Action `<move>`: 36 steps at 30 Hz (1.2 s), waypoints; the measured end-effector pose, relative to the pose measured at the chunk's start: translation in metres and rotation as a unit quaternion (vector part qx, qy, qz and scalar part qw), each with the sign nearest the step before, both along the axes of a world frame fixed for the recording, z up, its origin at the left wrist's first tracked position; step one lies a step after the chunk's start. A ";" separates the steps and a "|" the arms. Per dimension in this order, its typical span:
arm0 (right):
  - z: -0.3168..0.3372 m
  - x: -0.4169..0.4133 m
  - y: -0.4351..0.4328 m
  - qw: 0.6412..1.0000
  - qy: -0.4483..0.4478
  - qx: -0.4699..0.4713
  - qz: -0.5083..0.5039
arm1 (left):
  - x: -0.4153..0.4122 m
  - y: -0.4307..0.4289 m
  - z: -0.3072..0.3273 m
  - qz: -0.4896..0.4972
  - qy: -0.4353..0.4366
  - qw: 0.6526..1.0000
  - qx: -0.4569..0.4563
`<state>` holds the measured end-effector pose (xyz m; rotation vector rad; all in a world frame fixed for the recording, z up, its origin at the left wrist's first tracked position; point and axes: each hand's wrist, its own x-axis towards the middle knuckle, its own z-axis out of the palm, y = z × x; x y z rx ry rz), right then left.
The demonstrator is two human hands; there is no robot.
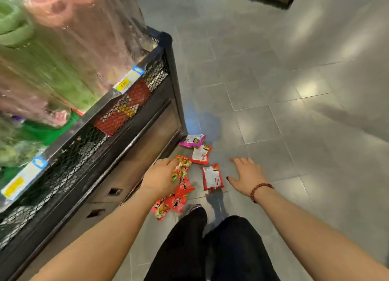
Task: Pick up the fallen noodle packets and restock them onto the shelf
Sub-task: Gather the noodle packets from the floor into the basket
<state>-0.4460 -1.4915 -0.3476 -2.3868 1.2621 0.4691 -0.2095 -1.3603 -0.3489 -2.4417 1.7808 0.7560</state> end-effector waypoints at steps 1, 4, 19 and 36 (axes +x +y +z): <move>-0.007 0.001 -0.014 1.000 -0.003 0.014 0.000 | 0.001 -0.008 -0.006 0.019 0.004 1.000 0.009; -0.036 0.008 -0.056 0.996 -0.034 0.067 -0.038 | 0.004 -0.030 -0.031 0.111 0.037 0.993 0.015; -0.360 0.050 -0.121 0.952 -0.020 0.245 -0.182 | 0.004 -0.030 -0.352 0.563 0.158 0.810 0.038; -0.640 0.050 -0.084 0.889 -0.016 0.234 -0.393 | 0.016 -0.009 -0.615 0.617 0.224 0.754 -0.012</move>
